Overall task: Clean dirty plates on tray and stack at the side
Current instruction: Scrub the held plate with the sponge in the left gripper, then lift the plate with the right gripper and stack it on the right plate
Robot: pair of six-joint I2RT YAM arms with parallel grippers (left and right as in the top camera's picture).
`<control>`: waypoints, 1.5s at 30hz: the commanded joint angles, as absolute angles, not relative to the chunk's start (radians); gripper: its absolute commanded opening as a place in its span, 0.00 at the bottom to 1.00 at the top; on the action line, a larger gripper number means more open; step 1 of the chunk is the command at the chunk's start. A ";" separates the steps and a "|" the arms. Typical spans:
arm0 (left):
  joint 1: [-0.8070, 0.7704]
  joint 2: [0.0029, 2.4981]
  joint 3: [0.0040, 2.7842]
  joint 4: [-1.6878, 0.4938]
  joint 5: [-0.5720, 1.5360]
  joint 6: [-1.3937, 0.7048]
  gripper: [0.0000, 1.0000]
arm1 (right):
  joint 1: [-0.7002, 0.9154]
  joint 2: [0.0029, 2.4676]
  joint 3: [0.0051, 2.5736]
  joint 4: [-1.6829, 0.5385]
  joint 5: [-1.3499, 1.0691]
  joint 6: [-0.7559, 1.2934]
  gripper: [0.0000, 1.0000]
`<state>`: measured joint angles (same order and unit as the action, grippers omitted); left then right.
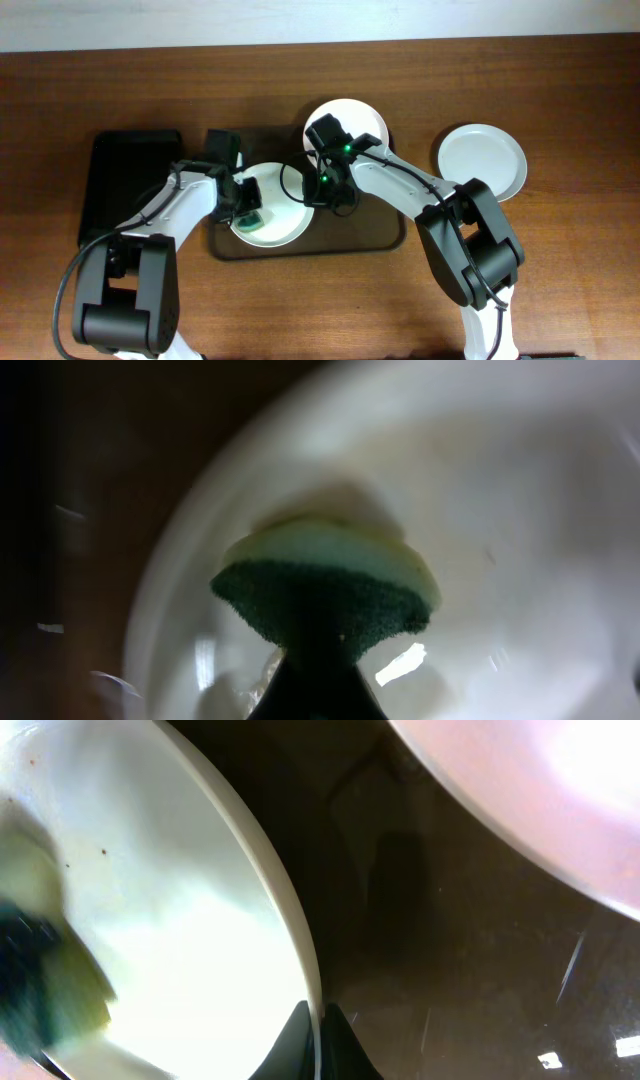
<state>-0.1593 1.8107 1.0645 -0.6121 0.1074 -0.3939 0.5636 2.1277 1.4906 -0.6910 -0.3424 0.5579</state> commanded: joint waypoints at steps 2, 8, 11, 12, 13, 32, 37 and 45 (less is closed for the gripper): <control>-0.140 1.827 1.069 -0.430 0.023 -0.489 0.00 | 0.564 2.140 1.502 -0.691 -0.337 0.558 0.04; -0.104 1.826 1.147 -0.406 0.568 -0.234 0.00 | 0.564 2.140 1.502 -0.692 -0.337 0.554 0.04; 0.005 1.817 1.241 -0.565 0.633 -0.209 0.01 | 0.564 2.139 1.502 -0.696 -0.345 0.550 0.04; 0.033 1.817 1.253 -0.582 0.632 -0.207 0.01 | 0.564 2.136 1.503 -0.696 -0.376 0.508 0.04; 0.059 1.817 1.254 -0.584 0.632 -0.207 0.00 | 0.564 2.122 1.503 -0.704 -0.381 0.483 0.04; 0.066 1.818 1.244 -0.649 0.421 -0.207 0.01 | 0.940 1.809 1.503 -1.026 1.142 0.612 0.04; 0.066 1.818 1.244 -0.649 0.421 -0.207 0.01 | 0.995 1.809 1.503 -1.078 1.355 0.675 0.04; 0.066 1.818 1.244 -0.649 0.421 -0.207 0.01 | 1.011 1.806 1.503 -1.098 1.336 0.807 0.04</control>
<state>0.0704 1.8236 1.2400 -0.6479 0.4252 -0.2264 1.0164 1.8351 1.4906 -1.0920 1.3537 0.7013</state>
